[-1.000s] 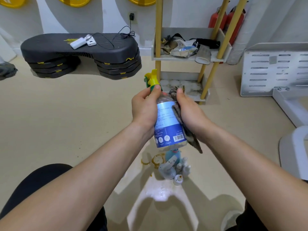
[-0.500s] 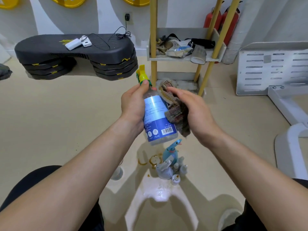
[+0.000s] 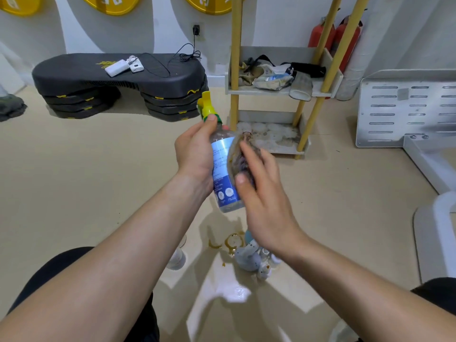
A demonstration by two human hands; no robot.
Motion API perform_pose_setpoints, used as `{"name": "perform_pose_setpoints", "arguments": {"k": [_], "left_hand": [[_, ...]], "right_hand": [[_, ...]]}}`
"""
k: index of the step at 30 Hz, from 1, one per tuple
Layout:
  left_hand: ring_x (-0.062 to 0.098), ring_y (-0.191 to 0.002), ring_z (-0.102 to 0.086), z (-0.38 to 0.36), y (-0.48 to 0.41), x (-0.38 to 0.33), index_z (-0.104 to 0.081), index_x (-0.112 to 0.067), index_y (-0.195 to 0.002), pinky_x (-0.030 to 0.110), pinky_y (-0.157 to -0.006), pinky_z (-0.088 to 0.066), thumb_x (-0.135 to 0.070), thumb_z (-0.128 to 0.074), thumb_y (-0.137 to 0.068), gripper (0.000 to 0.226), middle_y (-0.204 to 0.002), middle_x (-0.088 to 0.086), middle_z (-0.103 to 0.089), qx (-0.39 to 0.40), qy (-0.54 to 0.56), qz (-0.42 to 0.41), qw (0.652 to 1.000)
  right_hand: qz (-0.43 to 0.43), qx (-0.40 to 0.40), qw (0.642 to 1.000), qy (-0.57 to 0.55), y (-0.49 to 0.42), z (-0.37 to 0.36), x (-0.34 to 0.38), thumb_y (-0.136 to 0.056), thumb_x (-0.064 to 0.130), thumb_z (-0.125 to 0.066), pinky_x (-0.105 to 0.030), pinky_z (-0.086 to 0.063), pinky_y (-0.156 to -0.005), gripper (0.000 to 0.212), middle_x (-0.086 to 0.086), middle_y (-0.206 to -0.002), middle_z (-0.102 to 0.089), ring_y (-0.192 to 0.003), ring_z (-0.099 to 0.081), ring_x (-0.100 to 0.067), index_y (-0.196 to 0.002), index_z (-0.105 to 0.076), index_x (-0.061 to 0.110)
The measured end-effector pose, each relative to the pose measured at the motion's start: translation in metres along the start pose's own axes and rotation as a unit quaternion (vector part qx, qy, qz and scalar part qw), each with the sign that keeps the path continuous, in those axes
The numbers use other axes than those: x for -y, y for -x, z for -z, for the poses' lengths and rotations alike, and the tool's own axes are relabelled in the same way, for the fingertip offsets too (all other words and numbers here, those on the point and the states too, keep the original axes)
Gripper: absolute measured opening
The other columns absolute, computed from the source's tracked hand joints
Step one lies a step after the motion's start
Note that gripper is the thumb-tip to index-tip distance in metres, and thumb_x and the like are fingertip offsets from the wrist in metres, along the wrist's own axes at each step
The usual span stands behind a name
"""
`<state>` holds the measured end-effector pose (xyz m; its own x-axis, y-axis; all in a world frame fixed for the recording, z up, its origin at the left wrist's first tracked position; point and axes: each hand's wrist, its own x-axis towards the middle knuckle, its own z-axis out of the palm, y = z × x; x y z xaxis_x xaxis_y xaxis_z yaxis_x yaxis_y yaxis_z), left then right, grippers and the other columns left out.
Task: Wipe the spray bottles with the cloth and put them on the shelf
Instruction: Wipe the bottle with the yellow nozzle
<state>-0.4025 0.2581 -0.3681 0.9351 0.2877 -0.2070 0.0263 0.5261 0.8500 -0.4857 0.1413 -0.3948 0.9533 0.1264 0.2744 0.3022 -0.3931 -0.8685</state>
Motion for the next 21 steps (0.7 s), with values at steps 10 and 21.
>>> {"name": "perform_pose_setpoints", "arguments": {"k": [10, 21], "left_hand": [[0.029, -0.071, -0.059, -0.01, 0.003, 0.0, -0.068, -0.009, -0.067, 0.048, -0.076, -0.054, -0.012, -0.066, -0.095, 0.028, -0.076, 0.017, -0.064, -0.001, -0.008, -0.045, 0.999], [0.023, -0.077, -0.074, -0.02, 0.017, 0.005, -0.066, 0.006, -0.11, 0.051, -0.08, -0.061, -0.012, -0.066, -0.095, 0.023, -0.07, -0.002, -0.075, 0.036, -0.125, -0.235, 0.963]], "right_hand": [[-0.295, -0.052, 0.895, -0.33, -0.034, 0.008, -0.005, -0.106, 0.031, -0.046, -0.031, -0.053, -0.074, 0.033, -0.003, -0.087, -0.076, -0.077, -0.071, -0.016, -0.101, -0.072, 0.011], [-0.442, -0.029, 0.744, -0.5, -0.017, 0.001, -0.008, -0.097, 0.025, -0.034, -0.048, -0.053, -0.089, 0.049, -0.027, -0.104, -0.071, -0.091, -0.067, -0.042, -0.12, -0.068, -0.003]]}}
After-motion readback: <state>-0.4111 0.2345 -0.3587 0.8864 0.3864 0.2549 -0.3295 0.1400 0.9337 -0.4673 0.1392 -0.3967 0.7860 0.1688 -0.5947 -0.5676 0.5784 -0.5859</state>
